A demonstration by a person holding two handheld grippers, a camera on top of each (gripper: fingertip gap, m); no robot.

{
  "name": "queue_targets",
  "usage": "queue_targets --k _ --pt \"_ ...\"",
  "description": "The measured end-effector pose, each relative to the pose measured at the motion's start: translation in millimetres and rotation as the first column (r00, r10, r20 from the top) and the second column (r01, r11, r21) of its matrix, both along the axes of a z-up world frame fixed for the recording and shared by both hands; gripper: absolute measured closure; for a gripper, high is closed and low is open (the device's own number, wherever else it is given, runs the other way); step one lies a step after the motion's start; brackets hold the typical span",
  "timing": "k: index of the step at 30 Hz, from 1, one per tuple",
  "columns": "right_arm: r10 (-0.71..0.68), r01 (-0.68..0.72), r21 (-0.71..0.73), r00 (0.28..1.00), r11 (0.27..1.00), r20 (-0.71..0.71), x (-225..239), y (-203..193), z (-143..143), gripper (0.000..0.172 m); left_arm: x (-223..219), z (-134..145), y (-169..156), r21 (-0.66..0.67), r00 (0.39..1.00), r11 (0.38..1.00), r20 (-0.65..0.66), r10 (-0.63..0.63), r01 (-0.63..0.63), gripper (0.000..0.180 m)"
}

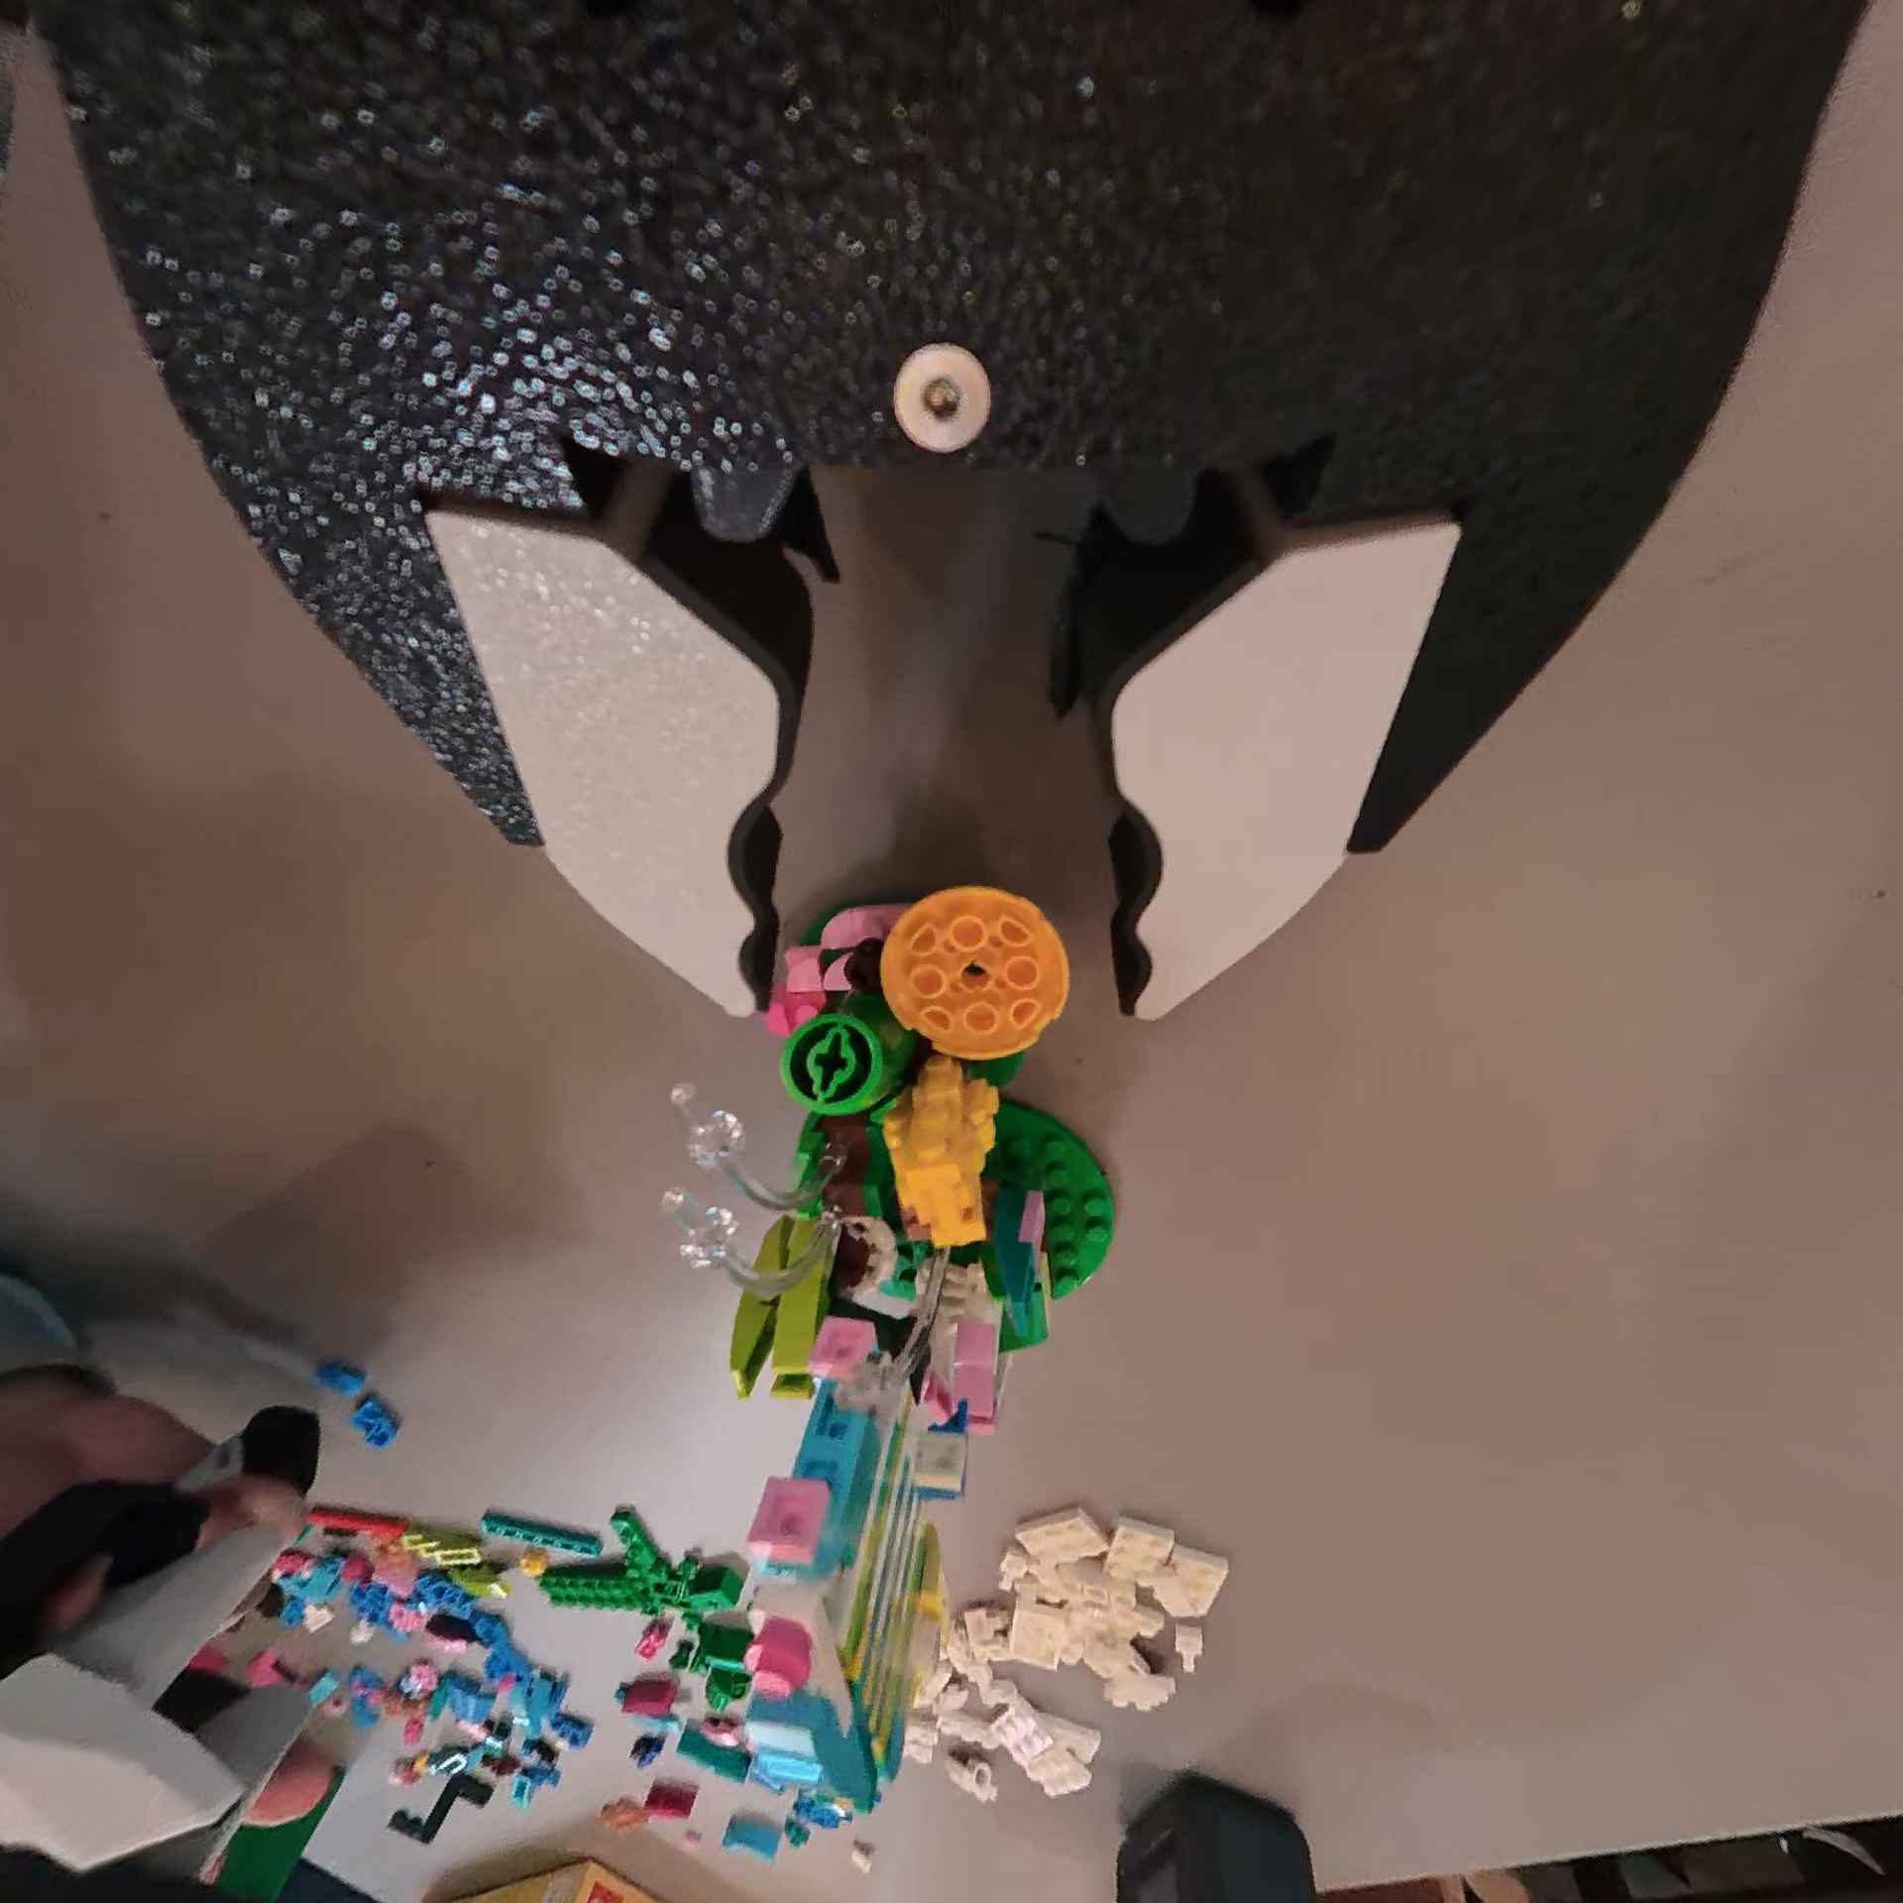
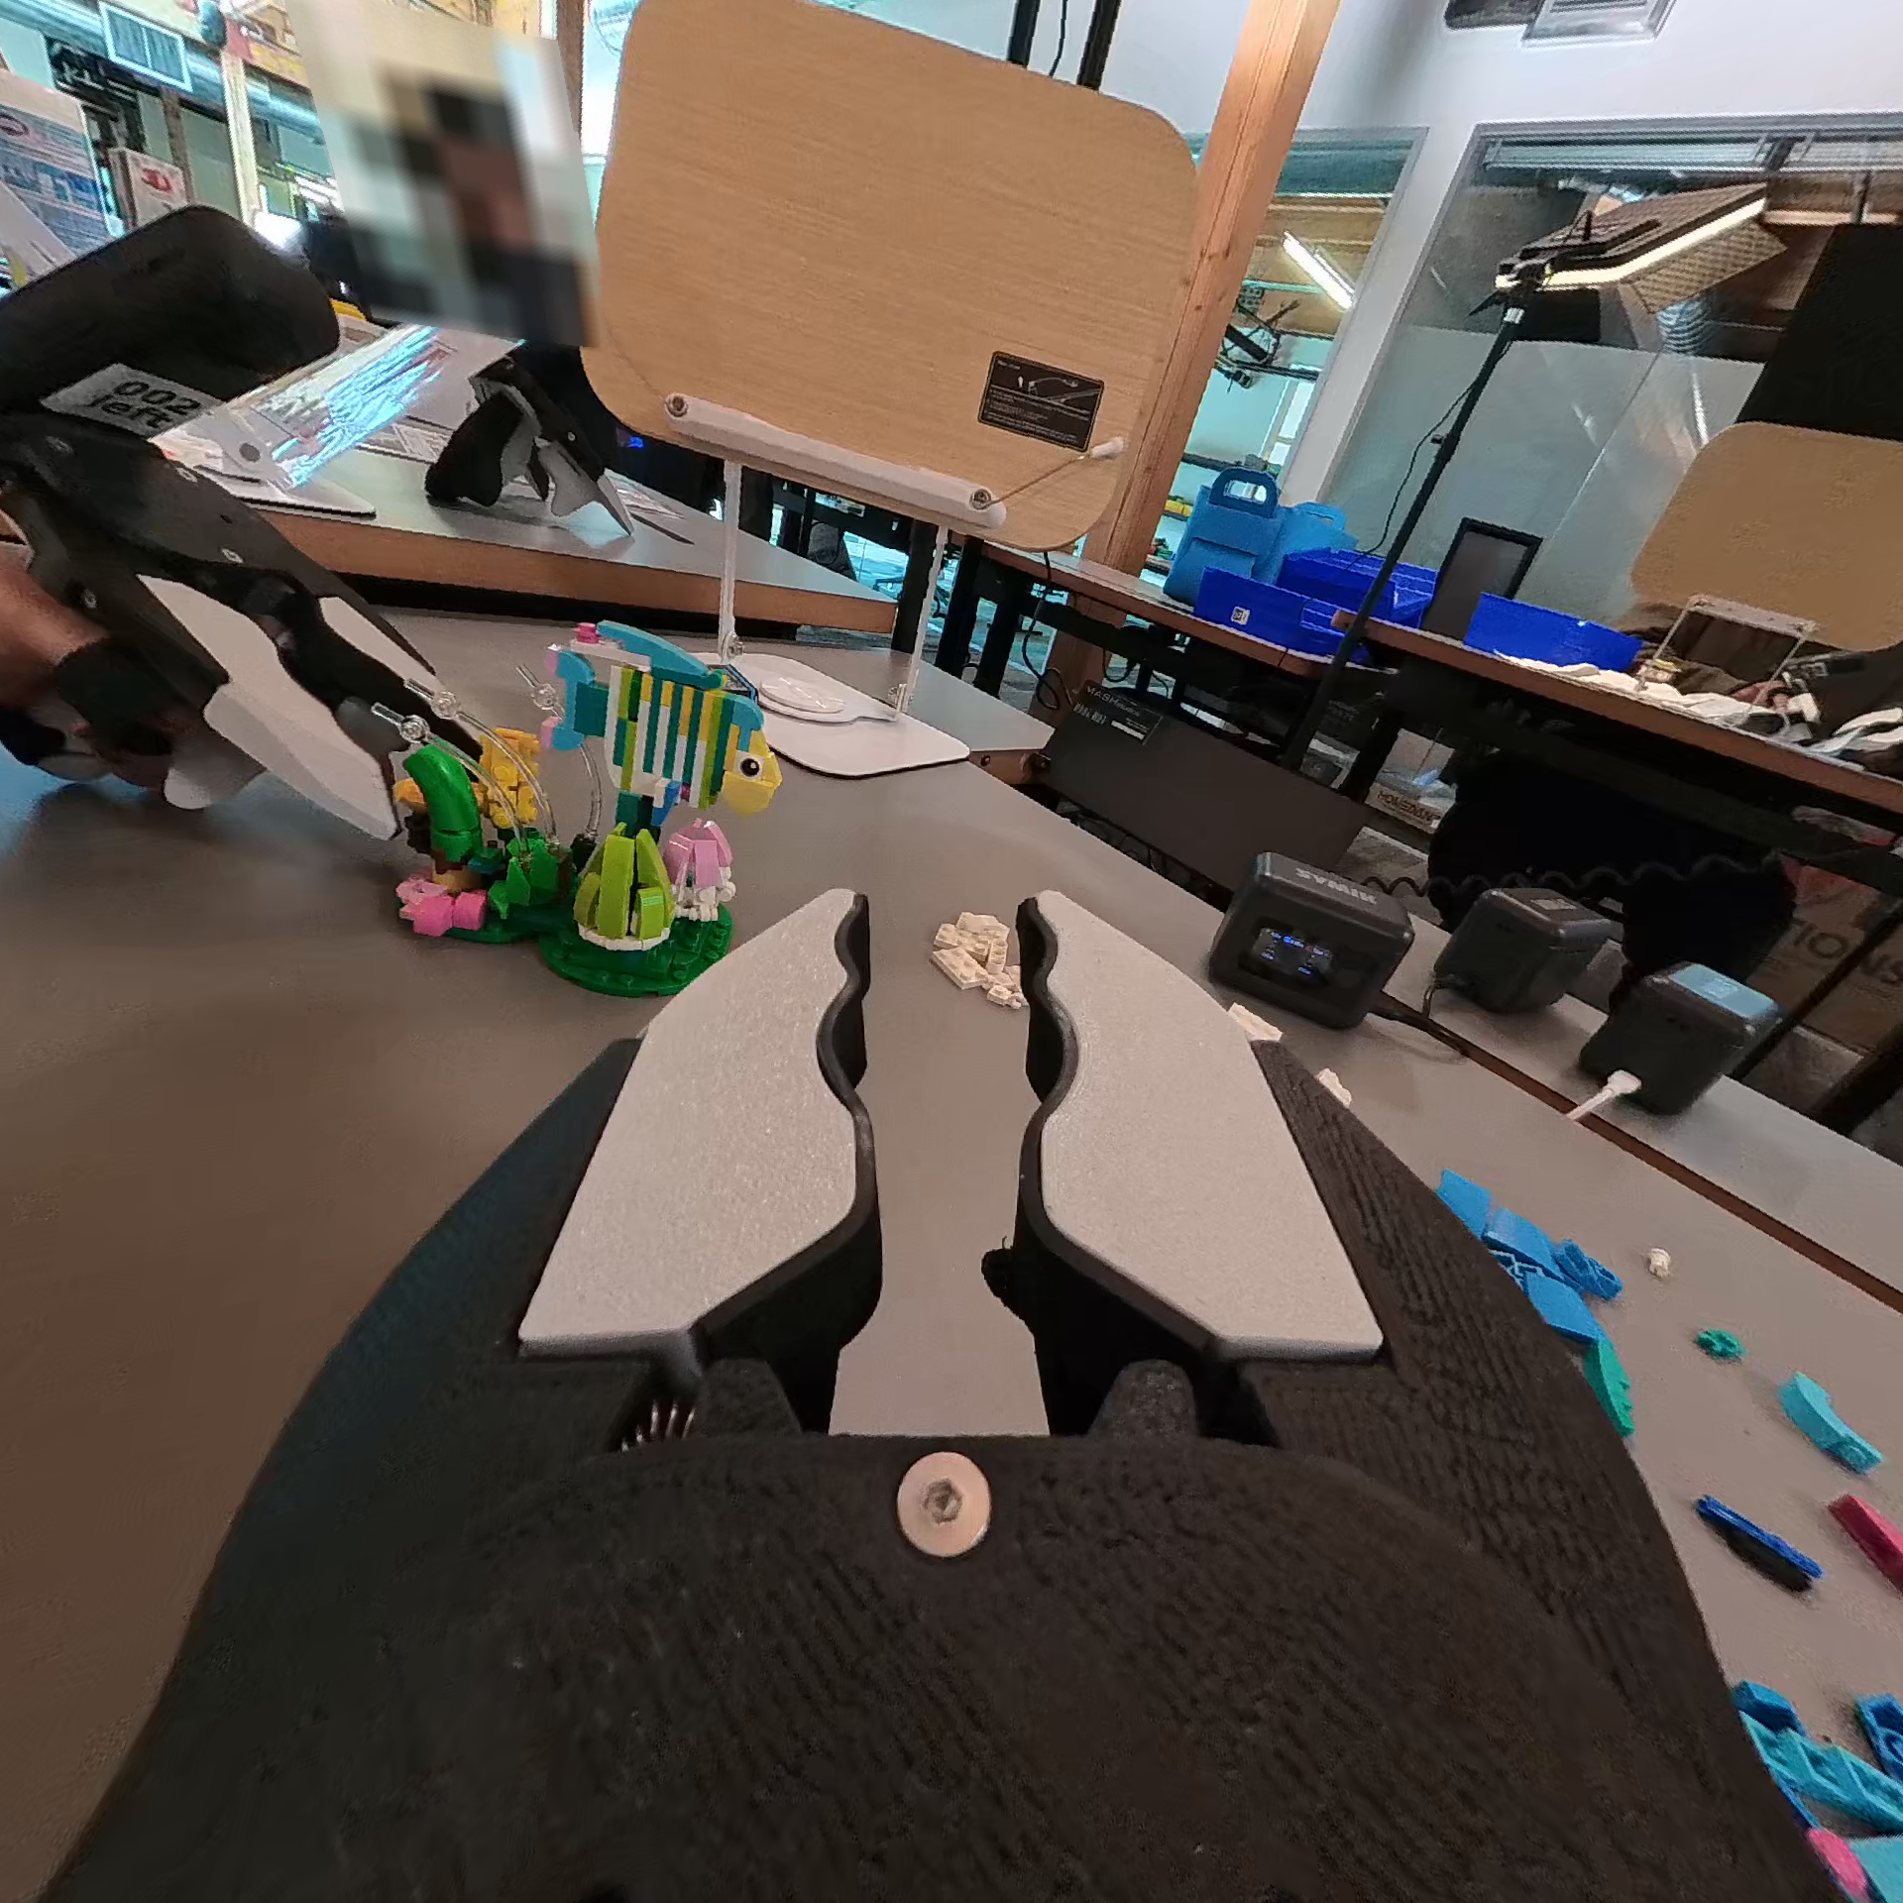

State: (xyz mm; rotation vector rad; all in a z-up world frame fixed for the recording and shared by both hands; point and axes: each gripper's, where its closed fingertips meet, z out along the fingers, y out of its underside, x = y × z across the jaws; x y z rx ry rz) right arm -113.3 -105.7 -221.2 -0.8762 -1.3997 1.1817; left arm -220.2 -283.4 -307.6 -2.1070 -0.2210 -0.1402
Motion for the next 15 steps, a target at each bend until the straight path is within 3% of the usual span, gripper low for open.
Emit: queue_targets --k 4,8,15 --pt "0.001 -0.001 0.002 1.0 1.0 0.005 -1 0 -2 0.145 3 -3 5 -0.02 1.0 1.0 -0.007 -0.013 0.013 0.12" --pt "0.002 -0.002 0.006 1.0 1.0 0.005 -1 -1 -2 0.145 1 -8 4 -0.066 0.998 0.998 -0.053 -0.022 0.019 0.136" --pt "-0.001 0.001 0.006 1.0 1.0 0.0 0 0 -1 0.145 -3 -9 -6 -0.105 0.995 0.991 -0.055 -0.087 0.08 0.136"
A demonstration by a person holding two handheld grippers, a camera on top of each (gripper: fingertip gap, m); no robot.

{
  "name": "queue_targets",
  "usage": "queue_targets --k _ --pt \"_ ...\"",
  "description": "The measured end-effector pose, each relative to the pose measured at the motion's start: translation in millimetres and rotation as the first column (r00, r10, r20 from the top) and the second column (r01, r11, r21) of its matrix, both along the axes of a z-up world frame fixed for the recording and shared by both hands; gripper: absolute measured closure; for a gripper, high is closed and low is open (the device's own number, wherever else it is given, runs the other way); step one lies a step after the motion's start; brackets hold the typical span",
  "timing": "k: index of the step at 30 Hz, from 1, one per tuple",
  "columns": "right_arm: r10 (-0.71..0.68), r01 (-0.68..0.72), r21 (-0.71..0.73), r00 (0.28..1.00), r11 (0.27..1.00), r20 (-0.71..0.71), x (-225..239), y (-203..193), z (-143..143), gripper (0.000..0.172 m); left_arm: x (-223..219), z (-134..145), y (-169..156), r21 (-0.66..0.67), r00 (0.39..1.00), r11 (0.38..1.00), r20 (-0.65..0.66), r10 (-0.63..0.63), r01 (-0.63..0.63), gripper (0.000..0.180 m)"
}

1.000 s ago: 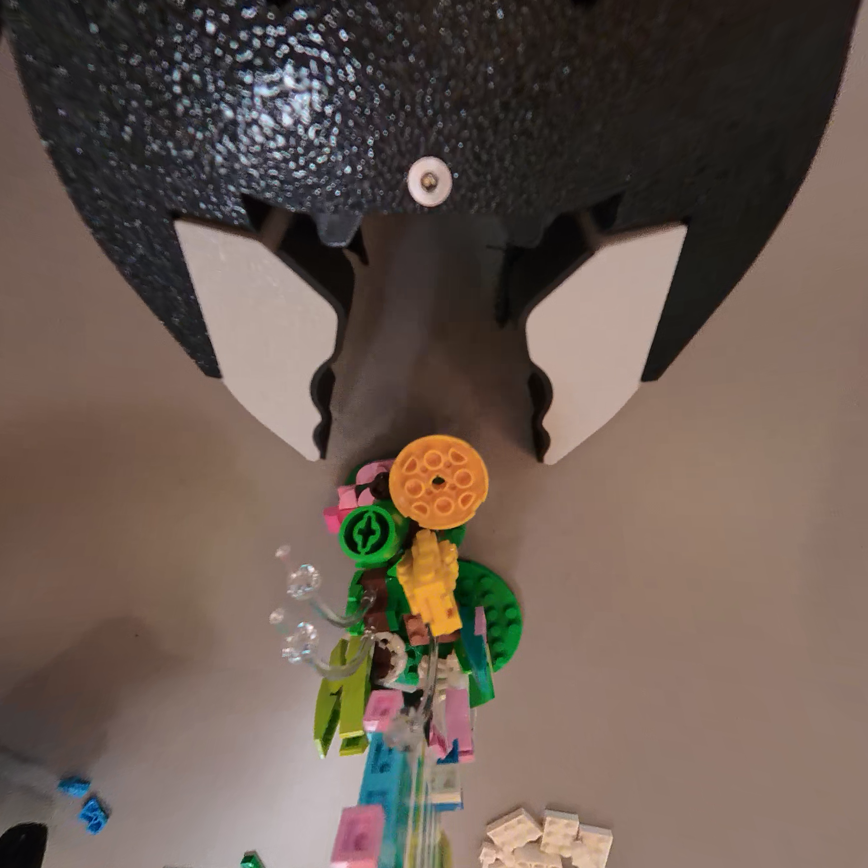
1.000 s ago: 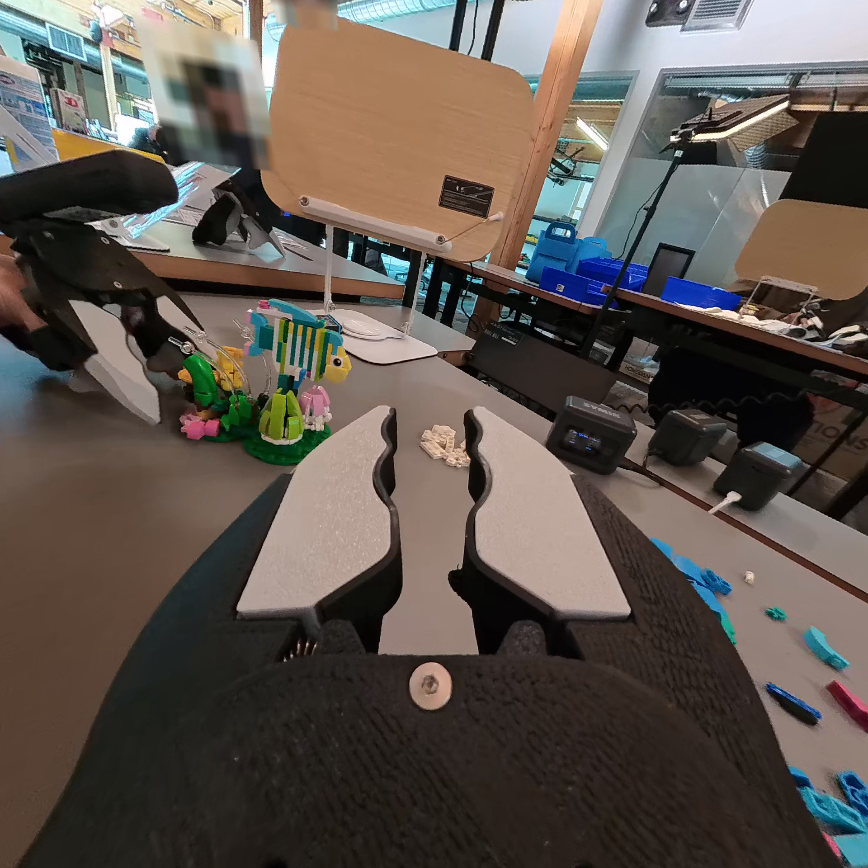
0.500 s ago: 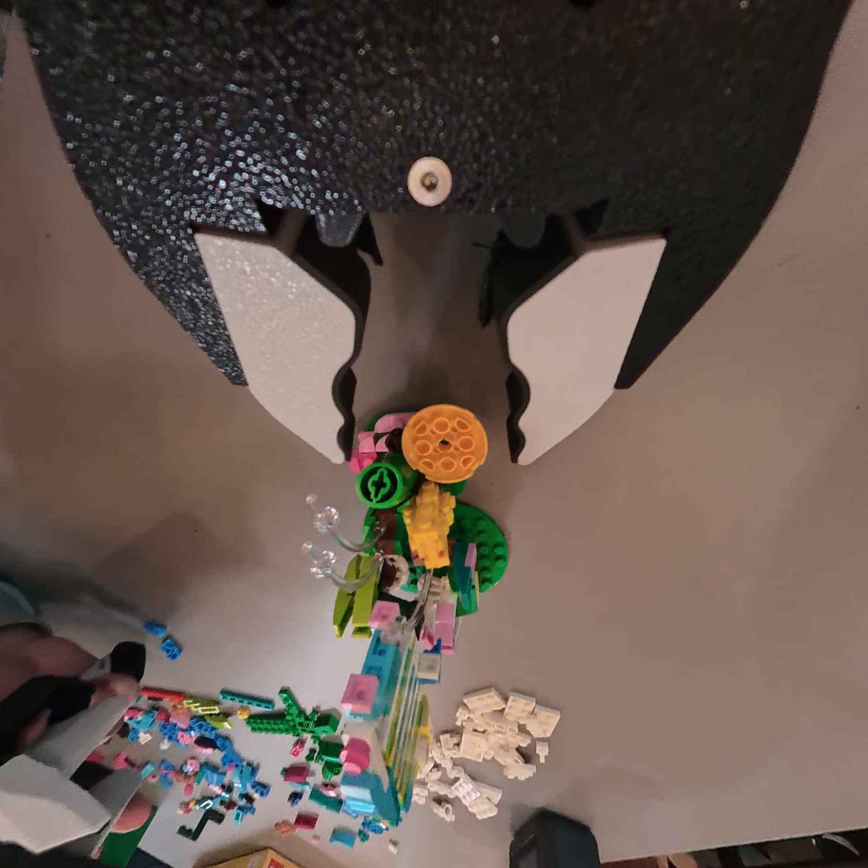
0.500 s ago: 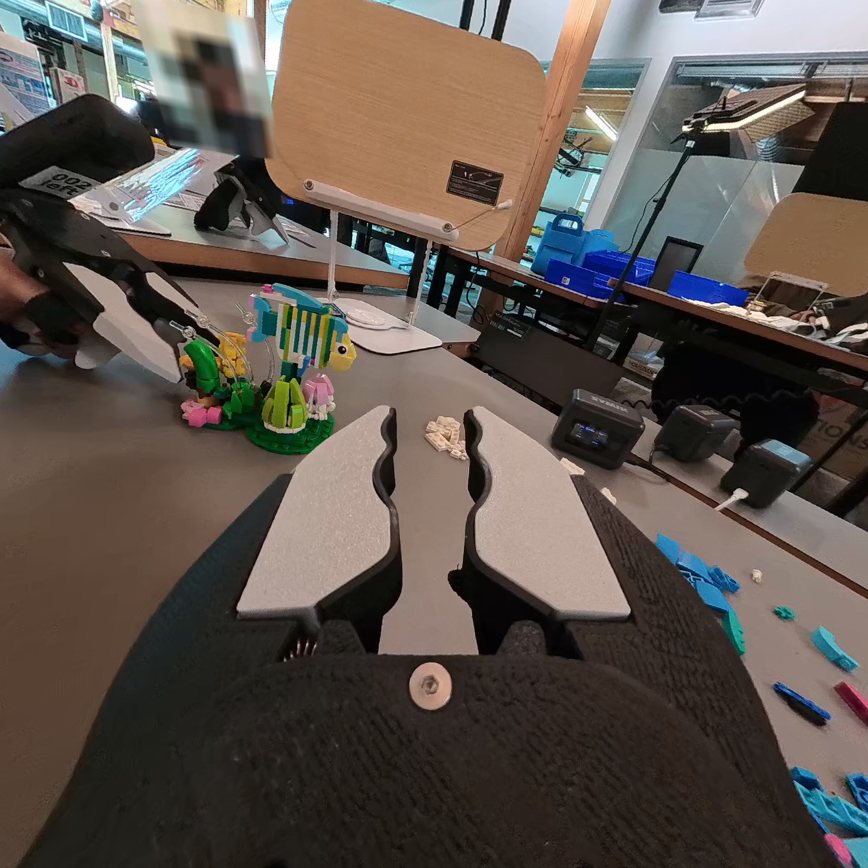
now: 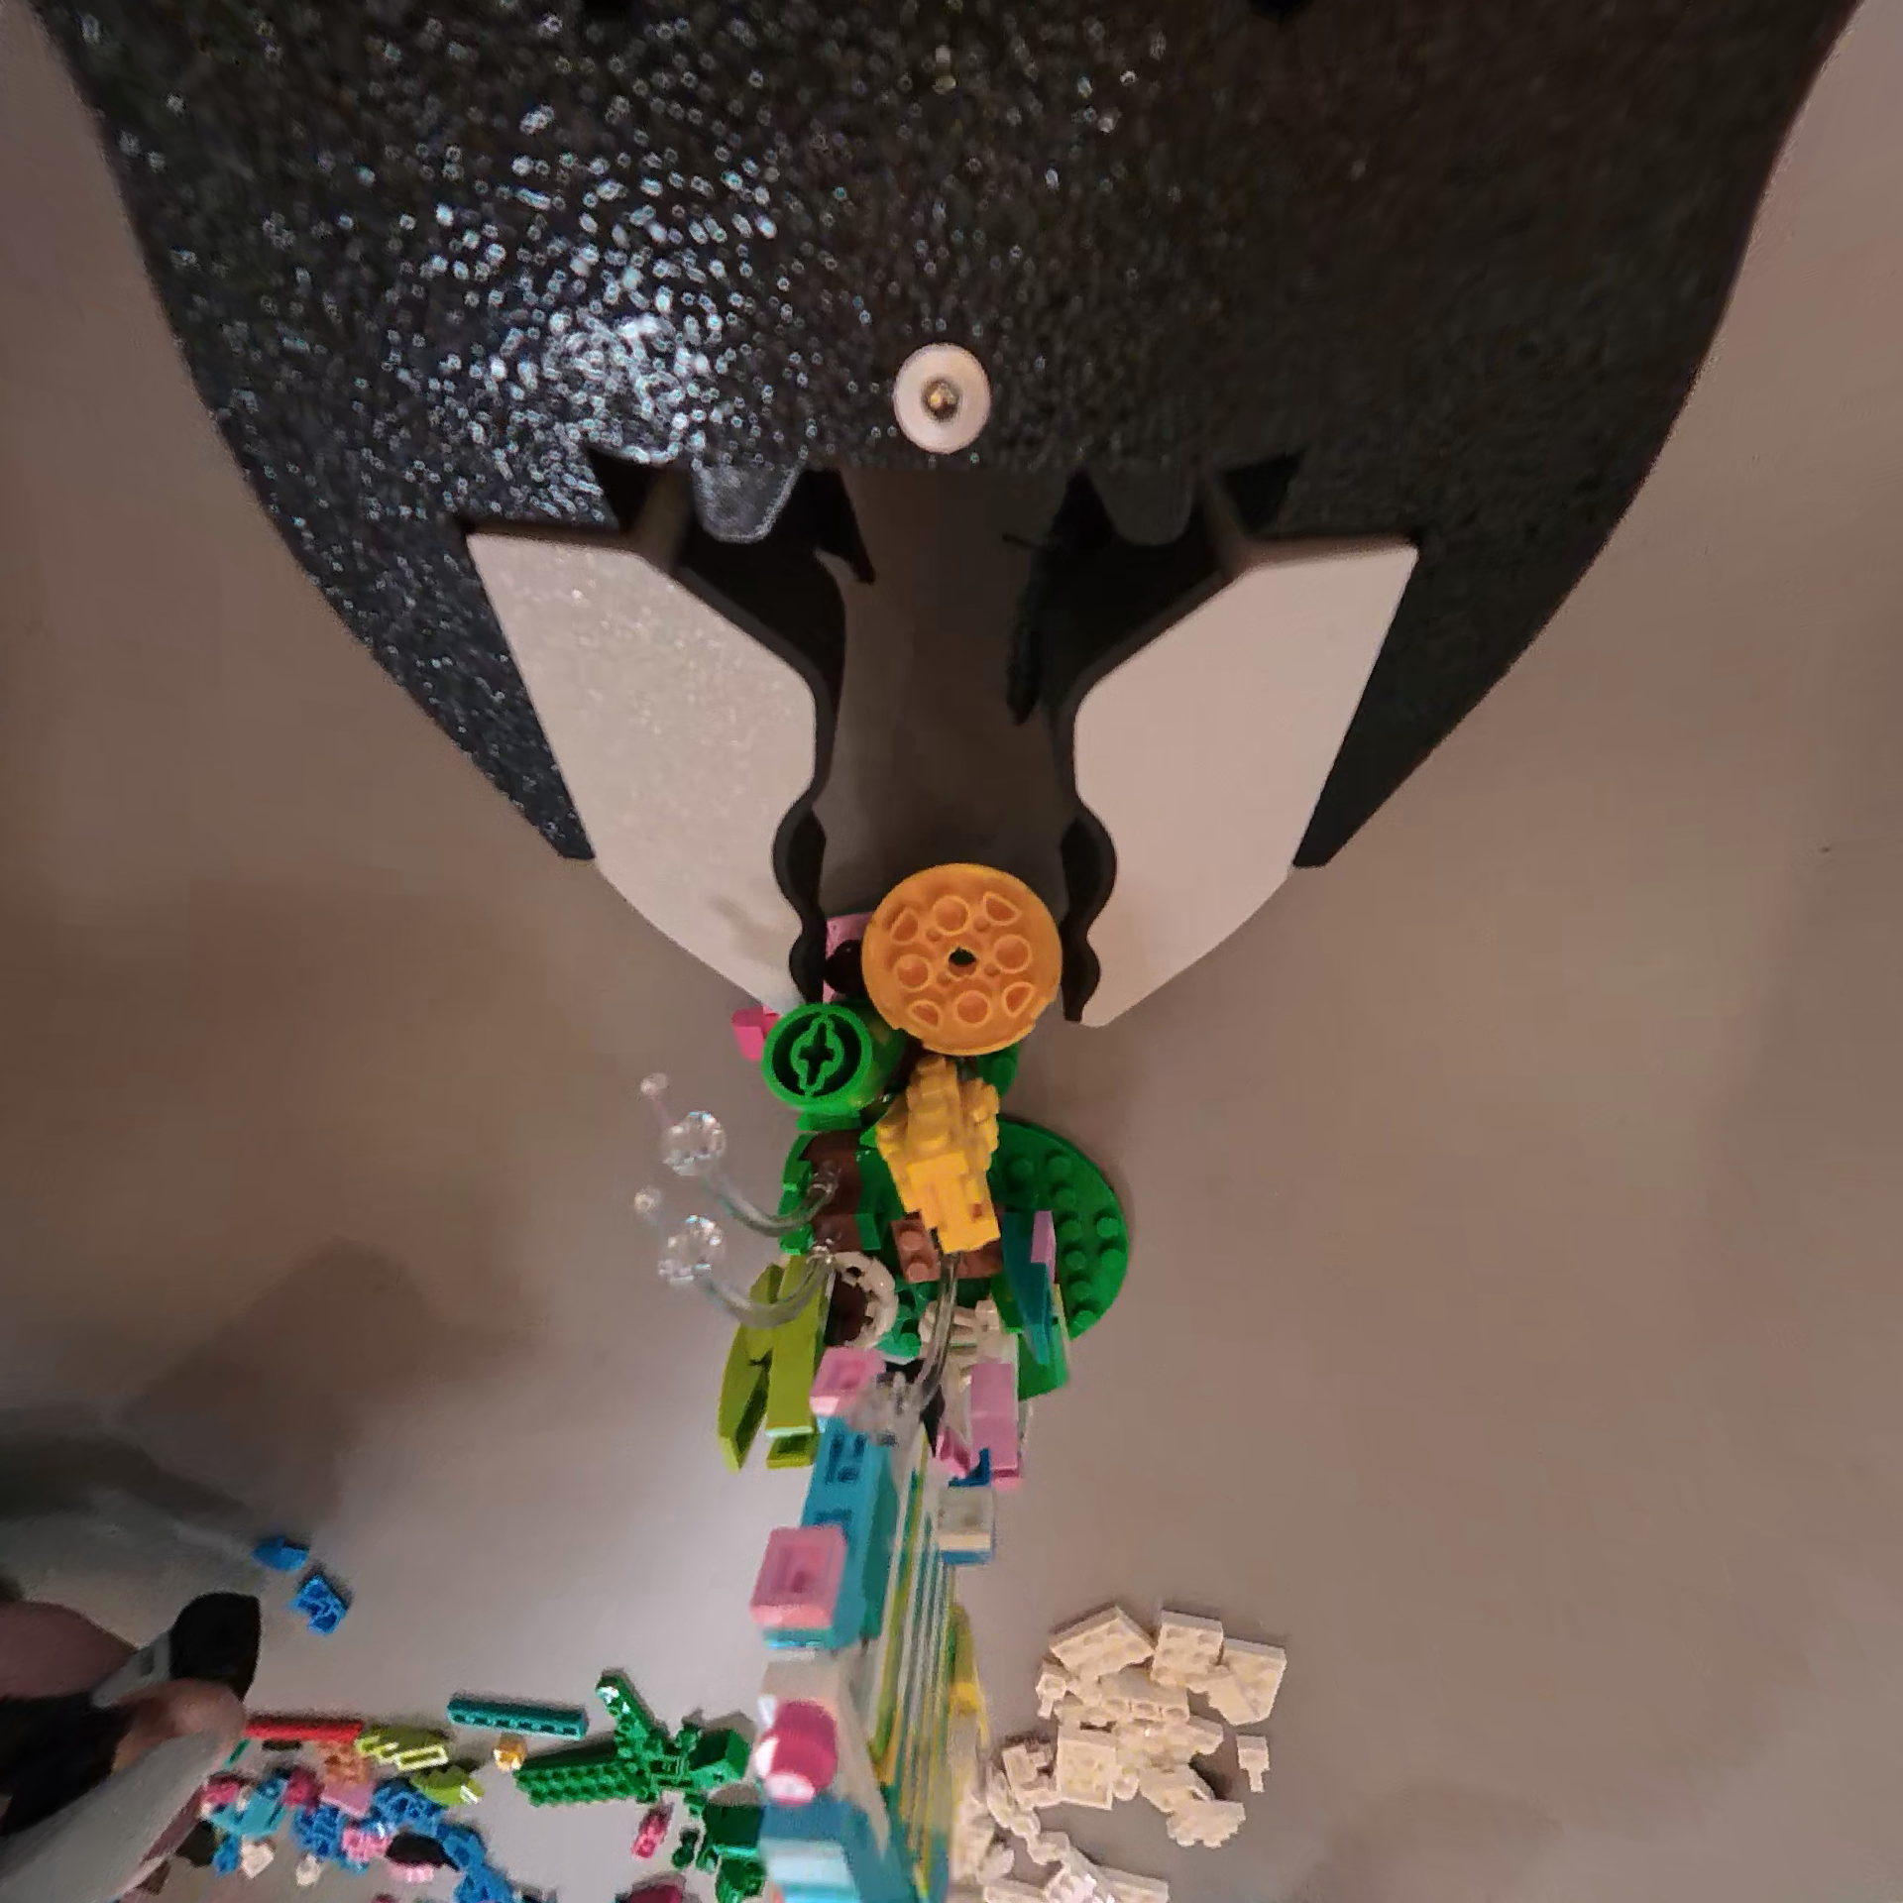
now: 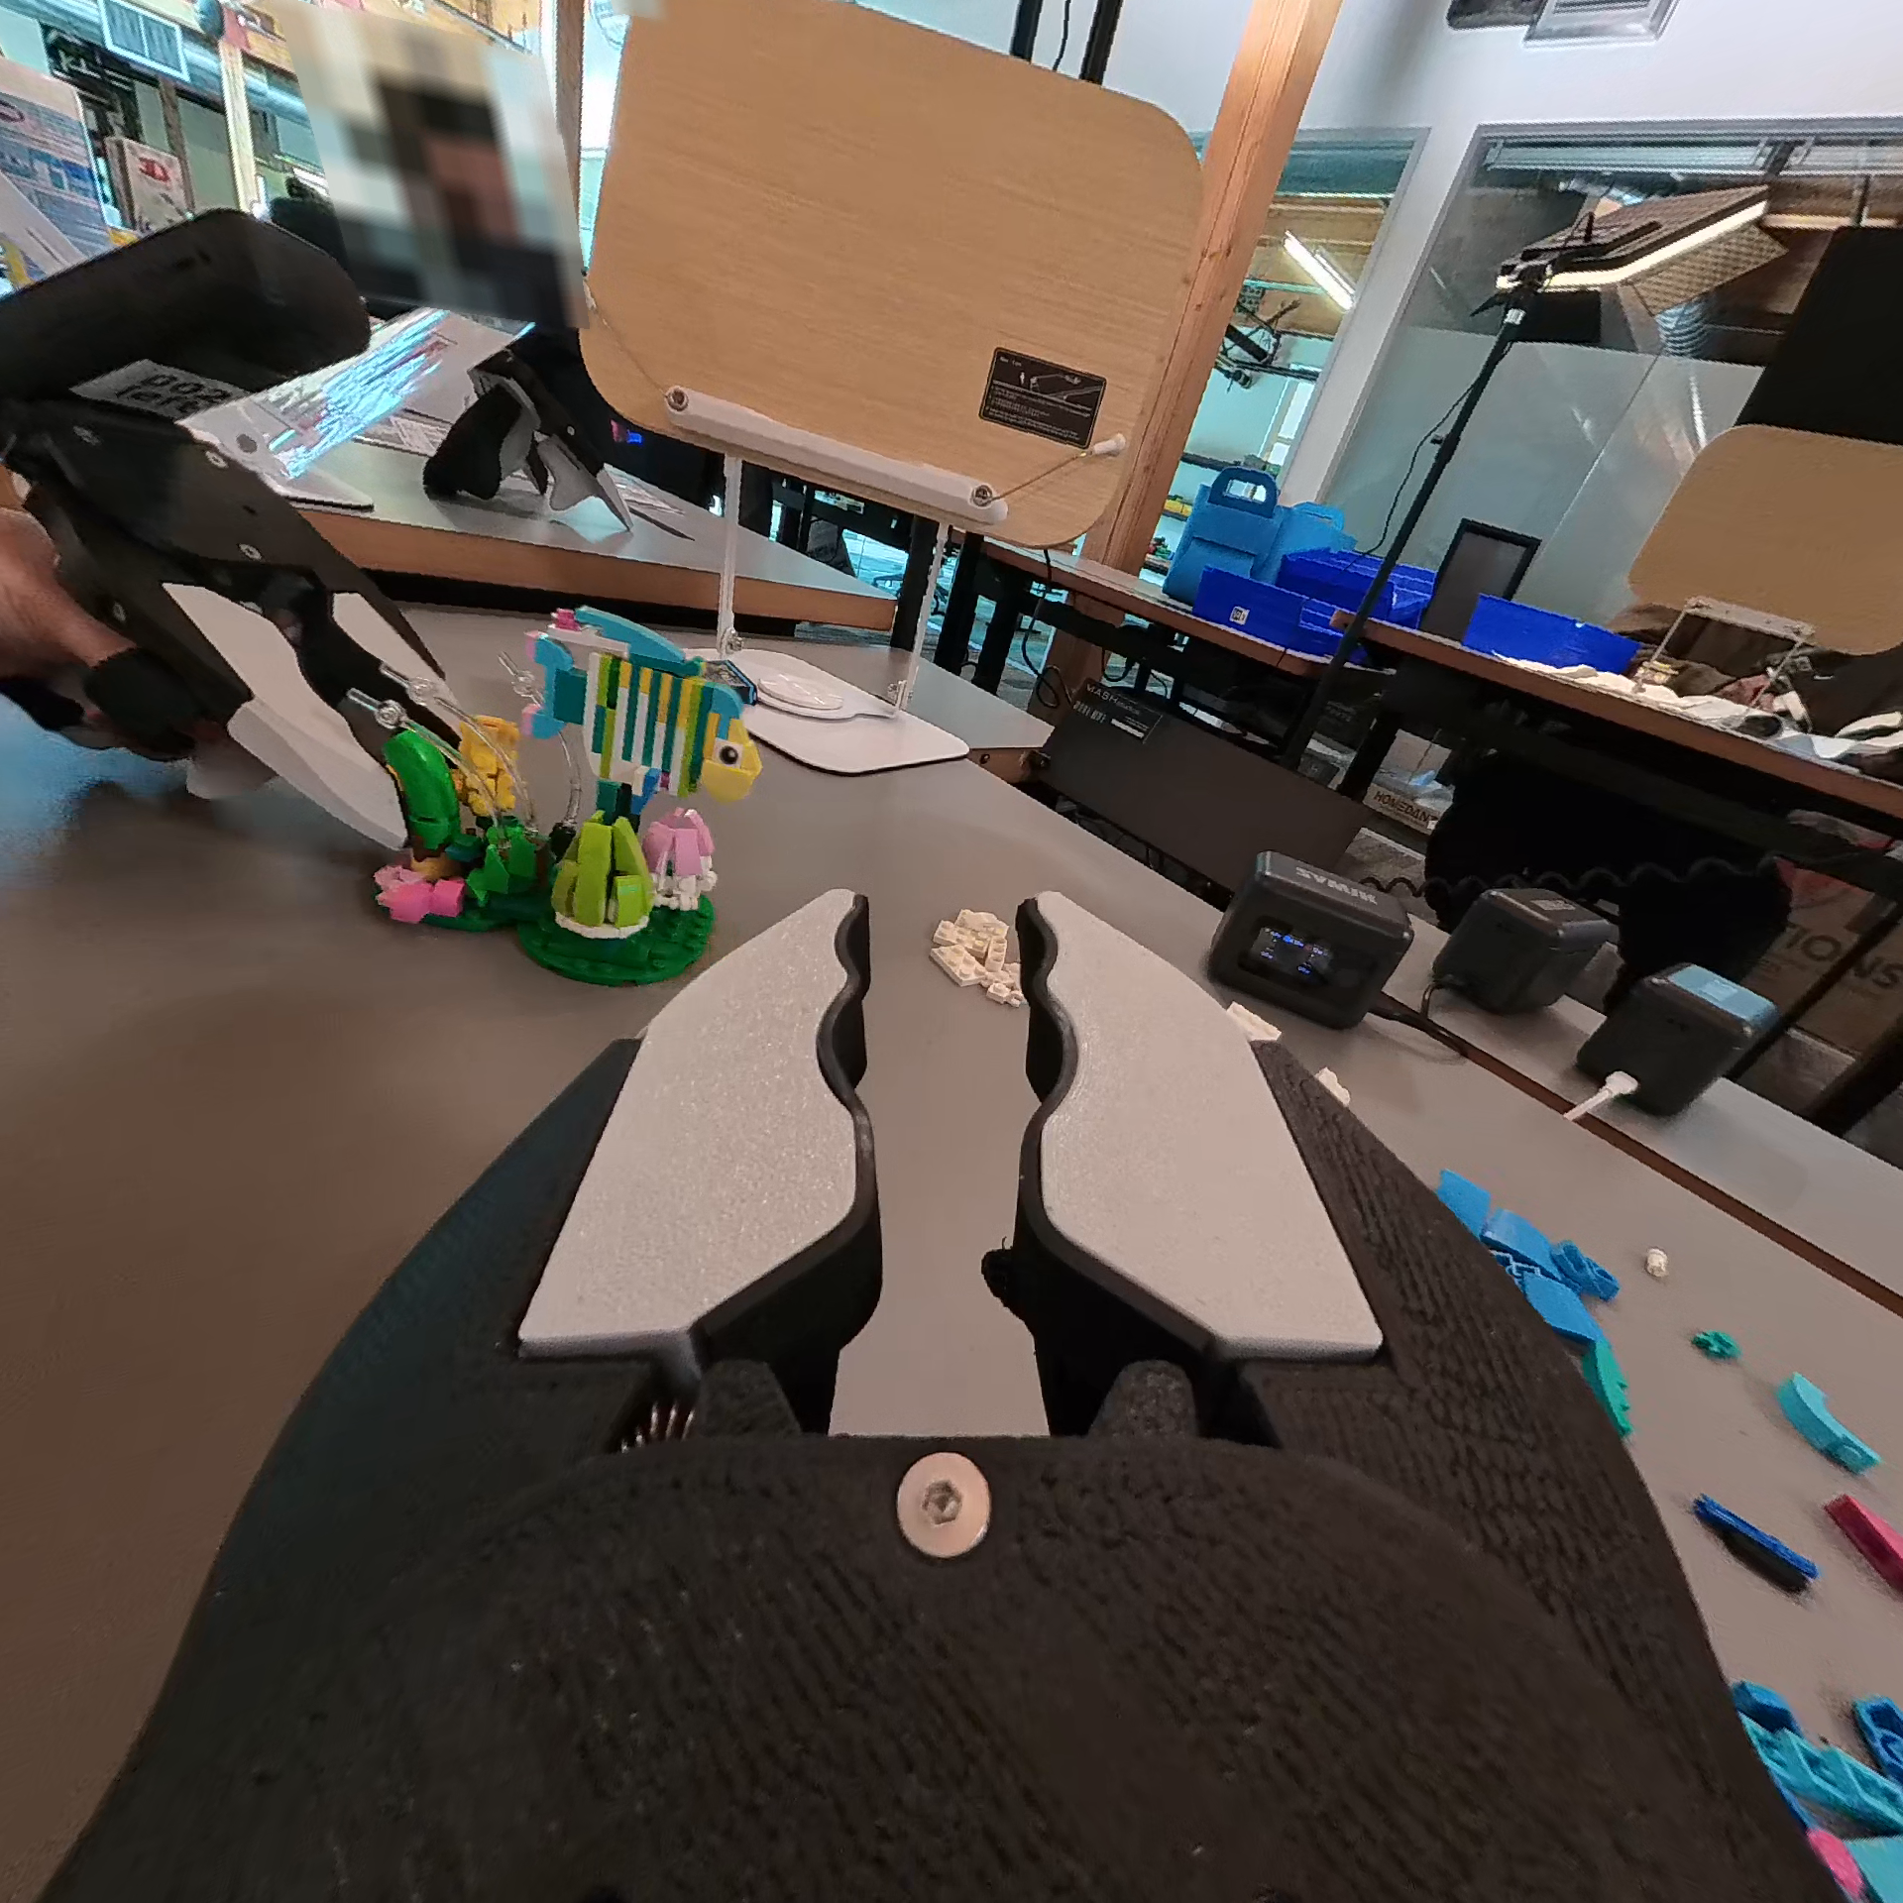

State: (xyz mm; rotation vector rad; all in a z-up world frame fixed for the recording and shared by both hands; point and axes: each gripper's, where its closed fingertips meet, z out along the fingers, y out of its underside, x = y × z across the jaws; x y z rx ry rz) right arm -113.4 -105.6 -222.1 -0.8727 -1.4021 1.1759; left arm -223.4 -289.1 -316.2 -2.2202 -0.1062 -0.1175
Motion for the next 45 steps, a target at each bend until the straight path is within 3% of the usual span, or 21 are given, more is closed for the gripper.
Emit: queue_targets --k 6,9,11,16,20,24,32,34,36,43,45 --pt "-0.007 0.007 -0.002 1.0 1.0 -0.008 1 3 3 0.145 -15 0 -19 -0.052 1.0 0.999 0.028 -0.008 0.01 0.135" --pt "-0.037 0.037 -0.007 0.999 0.999 -0.008 1 10 5 0.145 -9 3 -26 -0.048 0.993 0.999 0.113 0.018 -0.012 0.089" --pt "-0.08 0.079 -0.011 0.997 0.997 -0.004 1 24 9 0.143 -6 6 -36 -0.04 0.995 0.997 0.075 0.063 -0.06 0.077" --pt "-0.214 0.215 -0.151 0.977 0.965 0.022 7 83 24 0.13 27 55 -40 0.241 0.977 0.948 0.01 0.213 -0.209 0.086" --pt "-0.273 0.3 -0.284 0.953 0.911 0.132 12 126 15 0.118 73 66 -11 0.314 0.967 0.928 -0.087 0.239 -0.201 0.087" --pt "-0.235 0.316 -0.371 0.94 0.873 0.248 14 140 0 0.101 111 78 34 0.433 0.977 0.884 -0.028 0.21 -0.178 0.088" --pt "-0.199 0.3 -0.305 0.926 0.904 0.319 12 132 -12 0.092 106 89 134 0.574 0.951 0.784 -0.03 0.309 -0.236 0.099" --pt "-0.196 0.291 -0.275 0.925 0.916 0.326 11 129 -16 0.097 94 86 148 0.587 0.927 0.759 -0.035 0.373 -0.283 0.105" --pt "-0.174 0.267 -0.249 0.924 0.931 0.34 11 126 -19 0.109 98 83 156 0.591 0.935 0.753 0.004 0.355 -0.289 0.111" --pt "-0.091 0.189 -0.219 0.915 0.957 0.392 -1 118 -24 0.155 109 79 150 0.59 0.927 0.761 -0.053 0.37 -0.27 0.136" --pt "-0.07 0.168 -0.168 0.878 0.971 0.474 -18 118 -30 0.154 112 78 151 0.586 0.923 0.769 -0.086 0.374 -0.256 0.137"
